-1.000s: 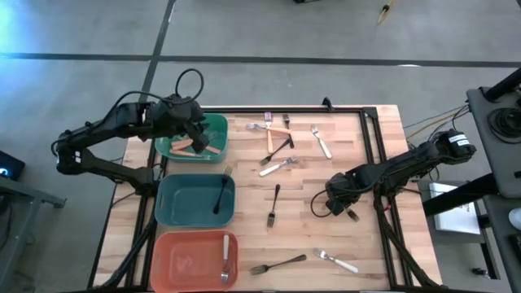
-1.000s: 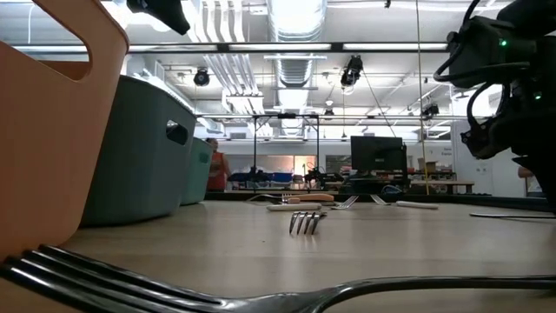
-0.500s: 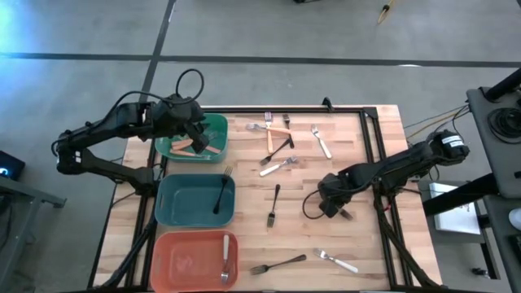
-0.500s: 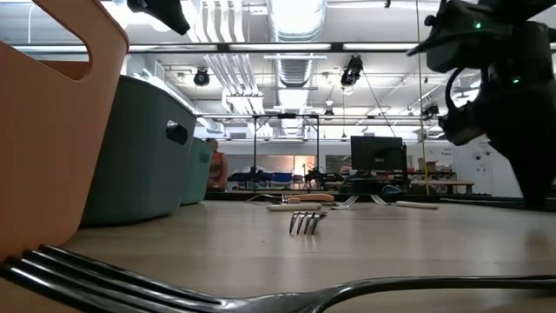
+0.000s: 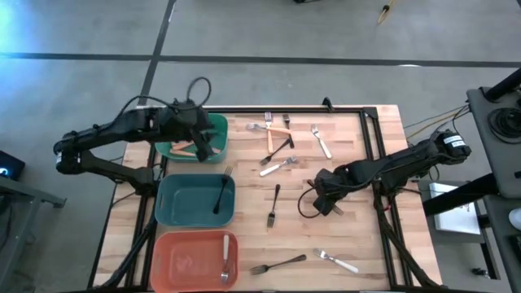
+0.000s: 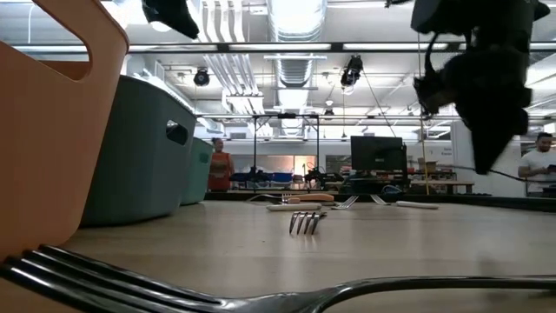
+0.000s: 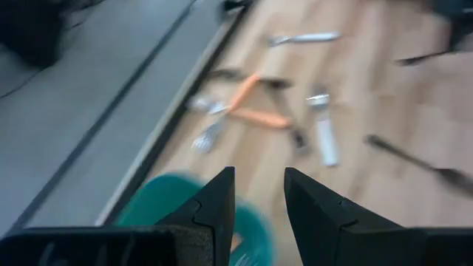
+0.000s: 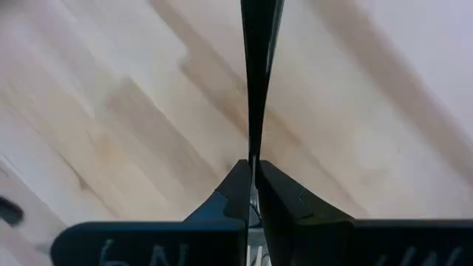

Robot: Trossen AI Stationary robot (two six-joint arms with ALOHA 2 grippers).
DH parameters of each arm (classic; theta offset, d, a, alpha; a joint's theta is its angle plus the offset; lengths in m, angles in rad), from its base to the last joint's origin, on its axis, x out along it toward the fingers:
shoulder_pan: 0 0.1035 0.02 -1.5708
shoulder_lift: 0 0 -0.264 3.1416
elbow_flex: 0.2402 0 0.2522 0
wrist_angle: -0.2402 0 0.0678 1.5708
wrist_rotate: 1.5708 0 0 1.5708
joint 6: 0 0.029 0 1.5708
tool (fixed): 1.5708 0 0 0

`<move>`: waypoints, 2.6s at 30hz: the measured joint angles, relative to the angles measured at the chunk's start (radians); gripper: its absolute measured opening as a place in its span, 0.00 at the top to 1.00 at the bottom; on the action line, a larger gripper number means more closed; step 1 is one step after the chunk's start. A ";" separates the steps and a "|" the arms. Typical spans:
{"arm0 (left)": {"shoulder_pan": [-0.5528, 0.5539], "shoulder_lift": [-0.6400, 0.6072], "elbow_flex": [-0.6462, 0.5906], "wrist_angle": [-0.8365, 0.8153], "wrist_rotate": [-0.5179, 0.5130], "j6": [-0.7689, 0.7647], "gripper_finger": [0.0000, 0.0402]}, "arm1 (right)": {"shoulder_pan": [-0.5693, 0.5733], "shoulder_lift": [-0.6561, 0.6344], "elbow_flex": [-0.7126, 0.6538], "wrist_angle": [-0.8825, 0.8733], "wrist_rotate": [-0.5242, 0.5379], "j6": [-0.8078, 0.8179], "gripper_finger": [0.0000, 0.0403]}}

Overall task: Sort silverware by color (type)
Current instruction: Put the black fork into the blue bin

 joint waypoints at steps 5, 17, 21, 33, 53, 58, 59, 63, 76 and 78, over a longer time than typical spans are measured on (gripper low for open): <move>0.001 -0.009 -0.209 0.338 0.219 -0.009 0.75 | -0.029 -0.007 0.060 -0.003 0.123 -0.040 0.98; 0.001 0.076 -0.454 1.029 0.341 -0.152 0.75 | -0.178 -0.004 0.304 0.100 0.420 -0.334 0.98; 0.001 0.122 -0.454 1.156 0.321 -0.188 0.75 | -0.209 0.014 0.377 0.188 0.477 -0.479 0.98; 0.002 0.238 -0.451 1.452 0.061 -0.266 0.75 | -0.249 0.100 0.486 0.403 0.639 -0.835 0.98; 0.002 0.372 -0.351 1.546 -0.029 -0.212 0.75 | -0.261 0.171 0.548 0.413 0.657 -0.946 0.98; 0.002 0.375 -0.330 1.553 -0.029 -0.209 0.75 | -0.262 0.171 0.548 0.420 0.656 -0.958 0.98; 0.002 0.376 -0.325 1.552 -0.029 -0.205 0.75 | -0.262 0.171 0.548 0.425 0.656 -0.962 0.98; 0.002 0.375 -0.318 1.553 -0.029 -0.168 0.81 | -0.262 0.171 0.548 0.445 0.656 -0.970 0.98; 0.005 0.372 -0.318 1.548 -0.029 -0.179 1.00 | -0.263 0.170 0.578 0.417 0.655 -0.969 0.94; 0.005 0.372 -0.319 1.533 -0.032 -0.178 1.00 | -0.262 0.169 0.596 0.398 0.648 -0.967 0.90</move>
